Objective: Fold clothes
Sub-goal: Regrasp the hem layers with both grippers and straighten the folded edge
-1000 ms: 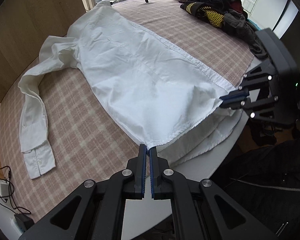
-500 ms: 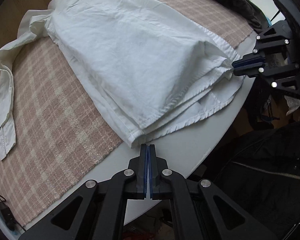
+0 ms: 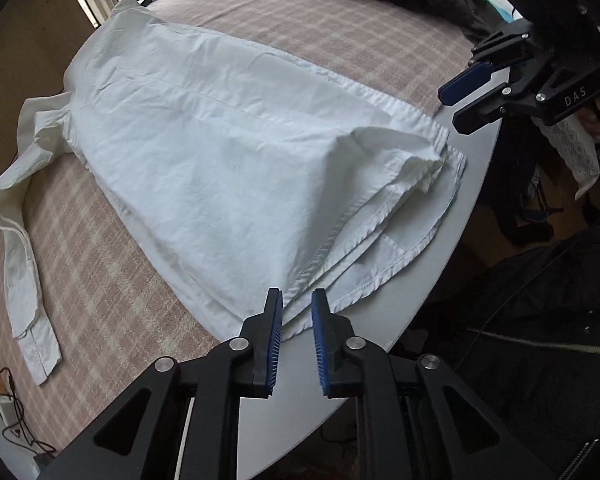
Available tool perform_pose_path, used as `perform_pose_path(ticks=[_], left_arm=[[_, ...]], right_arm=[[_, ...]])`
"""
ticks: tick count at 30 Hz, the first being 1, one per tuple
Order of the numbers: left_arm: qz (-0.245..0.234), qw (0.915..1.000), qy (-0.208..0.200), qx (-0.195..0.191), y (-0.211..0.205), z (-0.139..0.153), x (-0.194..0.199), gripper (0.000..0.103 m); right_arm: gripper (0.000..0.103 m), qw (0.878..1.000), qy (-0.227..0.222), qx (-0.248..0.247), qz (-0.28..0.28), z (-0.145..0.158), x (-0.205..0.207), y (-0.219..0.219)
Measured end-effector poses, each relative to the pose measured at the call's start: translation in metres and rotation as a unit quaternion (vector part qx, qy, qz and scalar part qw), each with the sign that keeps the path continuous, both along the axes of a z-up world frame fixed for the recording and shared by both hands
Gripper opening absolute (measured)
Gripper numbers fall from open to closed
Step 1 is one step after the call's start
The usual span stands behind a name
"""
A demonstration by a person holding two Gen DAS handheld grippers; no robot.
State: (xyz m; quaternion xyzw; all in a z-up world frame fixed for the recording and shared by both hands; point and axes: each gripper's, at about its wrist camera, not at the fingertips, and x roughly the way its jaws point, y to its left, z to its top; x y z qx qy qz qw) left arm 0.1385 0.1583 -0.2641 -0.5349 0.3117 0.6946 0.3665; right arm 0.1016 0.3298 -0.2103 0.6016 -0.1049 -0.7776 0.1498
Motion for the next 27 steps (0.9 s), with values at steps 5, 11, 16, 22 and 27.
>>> perform_pose_path(ticks=[5, 11, 16, 22, 27], left_arm=[[0.005, 0.9997, -0.016, -0.018, -0.005, -0.015, -0.003, 0.018], [0.006, 0.9995, -0.028, -0.016, -0.013, -0.015, -0.003, 0.018], [0.009, 0.9992, -0.037, -0.011, -0.02, -0.015, -0.004, 0.018], [0.015, 0.9991, -0.038, -0.01, -0.03, -0.01, -0.001, 0.017], [-0.001, 0.9999, -0.013, 0.002, -0.025, 0.005, 0.007, 0.017]], right_arm=[[0.041, 0.996, -0.015, -0.073, -0.04, -0.022, -0.001, 0.001], [0.005, 0.997, 0.011, -0.064, -0.036, -0.004, 0.008, 0.01], [0.008, 0.996, -0.021, -0.065, -0.051, -0.006, 0.005, 0.029], [0.03, 0.998, -0.005, -0.015, -0.054, 0.004, 0.002, 0.018], [0.045, 0.999, 0.044, -0.016, 0.022, 0.022, -0.004, -0.028]])
